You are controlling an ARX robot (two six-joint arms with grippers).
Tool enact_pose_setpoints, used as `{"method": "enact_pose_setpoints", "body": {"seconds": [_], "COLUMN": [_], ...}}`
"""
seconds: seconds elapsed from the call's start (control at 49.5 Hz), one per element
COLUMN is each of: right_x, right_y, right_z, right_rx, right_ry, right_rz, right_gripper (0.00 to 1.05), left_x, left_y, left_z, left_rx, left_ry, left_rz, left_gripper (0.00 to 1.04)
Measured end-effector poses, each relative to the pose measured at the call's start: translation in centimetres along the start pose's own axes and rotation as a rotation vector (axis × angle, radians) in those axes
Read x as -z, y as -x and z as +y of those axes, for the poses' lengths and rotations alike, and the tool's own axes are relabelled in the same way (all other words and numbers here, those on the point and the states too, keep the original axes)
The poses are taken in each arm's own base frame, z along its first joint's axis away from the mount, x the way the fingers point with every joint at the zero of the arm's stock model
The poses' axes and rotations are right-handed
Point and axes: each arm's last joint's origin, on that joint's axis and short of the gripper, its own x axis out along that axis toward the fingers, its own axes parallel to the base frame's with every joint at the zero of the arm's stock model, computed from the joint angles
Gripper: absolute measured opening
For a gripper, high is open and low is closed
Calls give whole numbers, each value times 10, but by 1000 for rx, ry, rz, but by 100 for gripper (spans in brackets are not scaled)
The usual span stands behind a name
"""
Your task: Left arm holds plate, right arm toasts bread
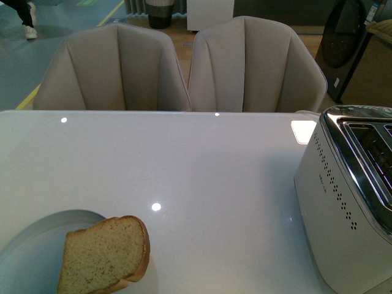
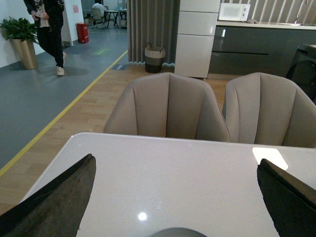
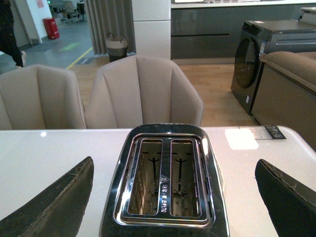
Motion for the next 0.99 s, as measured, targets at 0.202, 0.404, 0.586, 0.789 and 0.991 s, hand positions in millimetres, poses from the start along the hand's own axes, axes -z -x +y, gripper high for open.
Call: {"method": "enact_pose_setpoints", "body": {"seconds": [0.202, 0.404, 0.586, 0.789, 0.991], "right_x": [0, 0, 0, 0, 0], "right_y": [0, 0, 0, 0, 0], "right_z": [0, 0, 0, 0, 0], "right_rx": [0, 0, 0, -3, 0], "right_ry": [0, 0, 0, 0, 0], "right_rz": [0, 0, 0, 0, 0], "right_gripper": [96, 96, 96, 96, 96], "left_x": [0, 0, 0, 0, 7], "left_y": [0, 0, 0, -1, -9], "left_z": [0, 0, 0, 1, 1], "left_rx": [0, 0, 0, 190, 253], "left_ry": [0, 0, 0, 128, 240], "left_rz": [0, 0, 0, 371, 581], "left_gripper": [98, 98, 98, 98, 98]}}
